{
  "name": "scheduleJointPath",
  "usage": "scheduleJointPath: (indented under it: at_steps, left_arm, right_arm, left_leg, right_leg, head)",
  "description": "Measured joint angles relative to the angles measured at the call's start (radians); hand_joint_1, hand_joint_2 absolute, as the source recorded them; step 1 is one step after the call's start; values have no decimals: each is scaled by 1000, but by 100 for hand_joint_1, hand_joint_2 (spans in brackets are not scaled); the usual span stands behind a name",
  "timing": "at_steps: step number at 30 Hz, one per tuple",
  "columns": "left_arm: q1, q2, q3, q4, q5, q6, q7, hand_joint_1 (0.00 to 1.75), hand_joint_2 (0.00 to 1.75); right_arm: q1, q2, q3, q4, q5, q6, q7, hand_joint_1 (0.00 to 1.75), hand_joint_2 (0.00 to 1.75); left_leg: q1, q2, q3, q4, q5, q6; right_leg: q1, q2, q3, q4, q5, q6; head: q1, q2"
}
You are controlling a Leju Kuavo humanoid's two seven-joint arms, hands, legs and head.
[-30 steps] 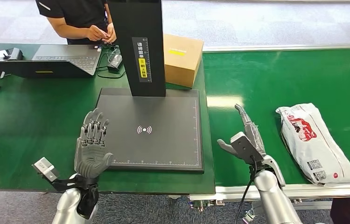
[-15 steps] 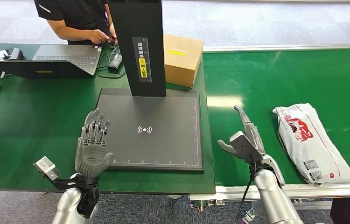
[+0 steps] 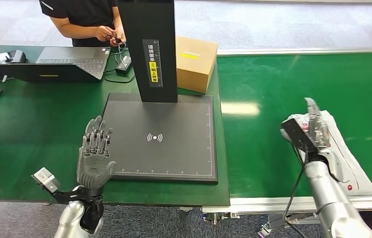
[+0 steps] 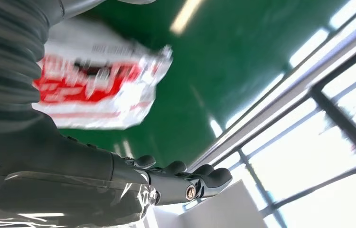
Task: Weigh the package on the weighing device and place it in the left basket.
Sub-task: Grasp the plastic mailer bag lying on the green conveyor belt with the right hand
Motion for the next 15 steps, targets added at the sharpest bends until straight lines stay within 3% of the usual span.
scheduleJointPath:
  at_steps: [5,15]
  left_arm:
    - [8,6,-2,0,7,0,0,0,175]
    - [-1,12,-19,4,24,3,0,0,175]
  right_arm:
    - [44,-68,-167,27,-150,-127,-113,0,175]
    - [106,-77,-334,23,-289,-288,-250,0,175]
  left_leg:
    - [0,-4,-3,-1,0,0]
    - [0,-3,-2,-1,0,0]
  right_leg:
    - [0,-4,0,0,-1,1]
    - [0,-3,-1,0,-1,0]
  head:
    - [0,0]
    - [0,0]
